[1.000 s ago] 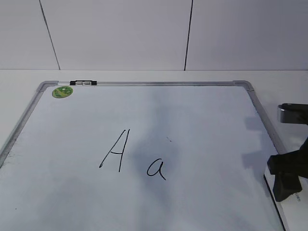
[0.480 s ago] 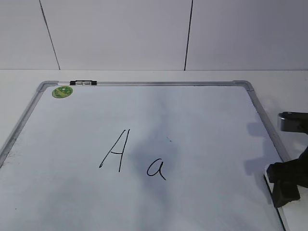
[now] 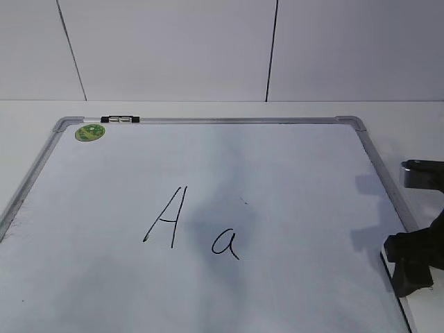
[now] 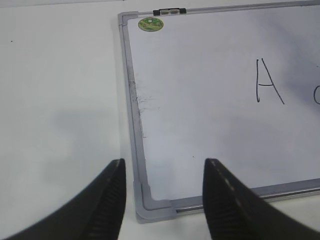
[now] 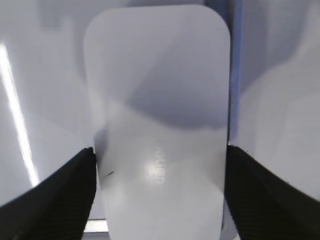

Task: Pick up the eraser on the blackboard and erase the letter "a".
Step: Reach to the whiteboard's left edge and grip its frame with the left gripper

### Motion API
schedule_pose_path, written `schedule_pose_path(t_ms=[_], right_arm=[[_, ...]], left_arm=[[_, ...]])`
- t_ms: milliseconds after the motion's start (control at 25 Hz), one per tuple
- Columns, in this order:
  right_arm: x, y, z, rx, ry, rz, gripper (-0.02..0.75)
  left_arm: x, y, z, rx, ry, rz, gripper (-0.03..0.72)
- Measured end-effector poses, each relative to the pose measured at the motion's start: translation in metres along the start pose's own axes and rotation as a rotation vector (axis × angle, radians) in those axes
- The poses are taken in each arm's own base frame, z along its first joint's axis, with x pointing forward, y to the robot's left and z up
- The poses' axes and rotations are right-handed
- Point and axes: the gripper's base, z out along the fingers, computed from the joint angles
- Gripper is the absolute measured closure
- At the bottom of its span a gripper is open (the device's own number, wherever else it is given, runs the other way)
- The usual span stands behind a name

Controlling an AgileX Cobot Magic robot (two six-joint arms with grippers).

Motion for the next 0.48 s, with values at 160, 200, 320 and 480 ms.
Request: schedule_pose_path(t_ms=[160, 200, 320, 480], right_arm=[[-0.0009, 0.0, 0.0037, 0.006, 0.013, -0.001, 0.118], [-0.0011, 0.0001, 0.0048, 0.007, 0.018, -0.001, 0.119], [-0.002, 0.0003, 0.0077, 0.01, 0.025, -0.001, 0.122], [-0.0022, 0.0003, 0.0083, 0.011, 0.026, -0.002, 0.137]], left_arm=[[0.0, 0.0, 0.0, 0.0, 0.0, 0.0, 0.306], [0.0, 0.0, 0.0, 0.0, 0.0, 0.0, 0.306], [0.0, 0.0, 0.0, 0.0, 0.0, 0.0, 0.306], [0.0, 0.0, 0.0, 0.0, 0.0, 0.0, 0.306]])
